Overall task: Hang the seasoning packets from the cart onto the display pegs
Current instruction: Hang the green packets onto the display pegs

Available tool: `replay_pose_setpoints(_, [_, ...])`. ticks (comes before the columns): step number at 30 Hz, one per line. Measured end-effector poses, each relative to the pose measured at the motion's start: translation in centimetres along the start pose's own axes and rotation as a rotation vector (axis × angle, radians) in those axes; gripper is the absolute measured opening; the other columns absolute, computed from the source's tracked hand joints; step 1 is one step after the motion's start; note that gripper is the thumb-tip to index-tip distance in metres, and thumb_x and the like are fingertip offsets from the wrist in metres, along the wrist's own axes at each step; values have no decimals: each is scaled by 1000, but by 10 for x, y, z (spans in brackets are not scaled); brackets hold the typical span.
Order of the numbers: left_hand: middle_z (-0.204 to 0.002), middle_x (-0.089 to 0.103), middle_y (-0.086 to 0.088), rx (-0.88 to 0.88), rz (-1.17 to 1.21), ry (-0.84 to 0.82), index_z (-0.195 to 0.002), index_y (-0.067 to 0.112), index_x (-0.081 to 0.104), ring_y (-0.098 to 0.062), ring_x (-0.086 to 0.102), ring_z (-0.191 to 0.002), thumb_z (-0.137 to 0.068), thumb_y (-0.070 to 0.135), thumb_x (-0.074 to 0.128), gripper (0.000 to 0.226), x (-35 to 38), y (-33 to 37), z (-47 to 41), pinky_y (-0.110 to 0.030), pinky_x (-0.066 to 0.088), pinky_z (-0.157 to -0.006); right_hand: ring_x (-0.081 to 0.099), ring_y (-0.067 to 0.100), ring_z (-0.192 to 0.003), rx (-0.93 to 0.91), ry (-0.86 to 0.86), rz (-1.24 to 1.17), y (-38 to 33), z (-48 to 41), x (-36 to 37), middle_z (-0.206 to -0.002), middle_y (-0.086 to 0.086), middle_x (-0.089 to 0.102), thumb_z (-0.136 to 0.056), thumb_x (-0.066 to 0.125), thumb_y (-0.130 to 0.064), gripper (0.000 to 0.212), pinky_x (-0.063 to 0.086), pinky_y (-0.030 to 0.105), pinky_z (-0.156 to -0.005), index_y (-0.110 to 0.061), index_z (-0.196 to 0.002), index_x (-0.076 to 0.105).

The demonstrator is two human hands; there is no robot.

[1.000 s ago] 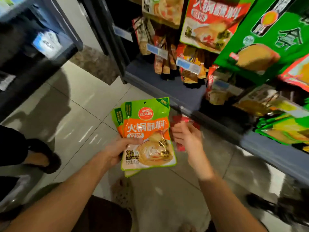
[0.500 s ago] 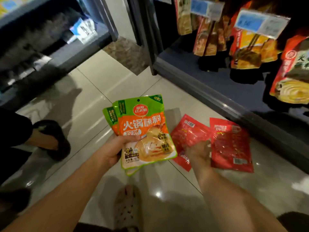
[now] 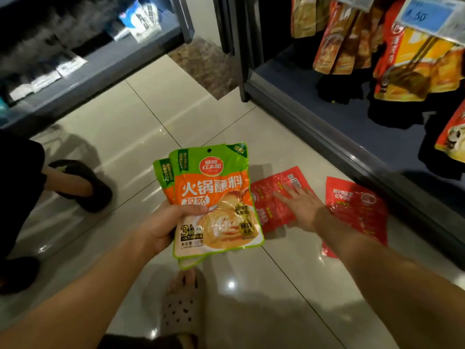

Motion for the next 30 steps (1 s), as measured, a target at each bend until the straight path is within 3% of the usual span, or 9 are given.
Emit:
replay_pose_setpoints(6, [-109, 76, -17, 8, -4, -10, -120, 11, 66, -34, 77, -86, -28, 20, 103, 99, 0, -3, 2, -40, 62, -62, 55, 33, -129, 34, 163, -4, -14, 1, 6, -152, 10, 48, -98, 57, -42, 76, 53, 45, -99, -24, -162, 20])
replay_pose_setpoints(10, [-106, 77, -17, 19, 26, -26, -115, 12, 67, -33, 77, -82, -12, 27, 104, 111, 5, 1, 3, -39, 61, -58, 70, 32, -107, 143, 383, -325, -10, 13, -13, -126, 4, 70, -103, 52, -35, 46, 56, 40, -84, -26, -148, 50])
replay_pose_setpoints(13, [-106, 77, -18, -2, 47, -28, -114, 11, 67, -31, 77, -79, -33, 19, 103, 88, 15, 3, 5, -38, 61, -56, 72, 37, -90, 309, 520, -686, 13, 37, -40, -98, 10, 76, -103, 54, -34, 23, 56, 43, -78, -20, -118, 65])
replay_pose_setpoints(15, [-105, 77, -16, -9, 55, -30, -114, 11, 66, -29, 77, -80, -58, 6, 87, 60, 25, 5, 6, -37, 61, -58, 71, 36, -90, 355, 589, -834, 24, 58, -66, -98, 11, 76, -99, 54, -37, 28, 56, 44, -79, -18, -117, 65])
replay_pose_setpoints(20, [-113, 75, -17, -31, 24, -95, -121, 10, 66, -36, 74, -99, -68, -1, 82, 57, 54, 10, 2, -51, 59, -87, 68, 17, -94, 238, 854, -1061, 54, 138, -168, -100, 5, 71, -97, 63, -16, 11, 54, 31, -85, -18, -107, 58])
replay_pose_setpoints(22, [-113, 75, -18, -29, -3, -119, -125, 8, 64, -38, 73, -103, -70, -2, 83, 59, 63, 12, -1, -55, 57, -92, 71, 23, -96, 213, 808, -1320, 62, 168, -193, -105, 7, 75, -95, 61, -8, 18, 55, 33, -86, -20, -109, 64])
replay_pose_setpoints(25, [-111, 75, -18, -22, -22, -160, -124, 6, 63, -37, 74, -99, -72, -5, 80, 56, 81, 17, -2, -46, 62, -79, 74, 27, -97, 154, 509, -1726, 42, 177, -186, -110, 11, 77, -97, 52, 2, 33, 59, 37, -83, -13, -123, 67])
replay_pose_setpoints(27, [-112, 75, -19, -30, -9, -186, -124, 6, 63, -37, 74, -98, -70, -4, 81, 58, 91, 18, -2, -45, 62, -78, 76, 22, -87, 236, 382, -1704, 17, 170, -165, -101, 8, 79, -95, 54, 4, 30, 59, 32, -74, -9, -118, 69])
replay_pose_setpoints(30, [-114, 74, -20, -66, 11, -218, -123, 6, 64, -36, 75, -94, -64, -1, 87, 64, 98, 16, -2, -46, 62, -78, 75, 19, -83, 362, 422, -1632, -2, 156, -137, -91, 2, 80, -93, 59, 2, 22, 56, 35, -78, -12, -103, 73])
Point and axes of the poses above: each hand's wrist, its own z-axis away from the middle knuckle, its own x-axis out of the palm, y = z × x, the point moved 4 cm from there along -z, towards the middle knuckle
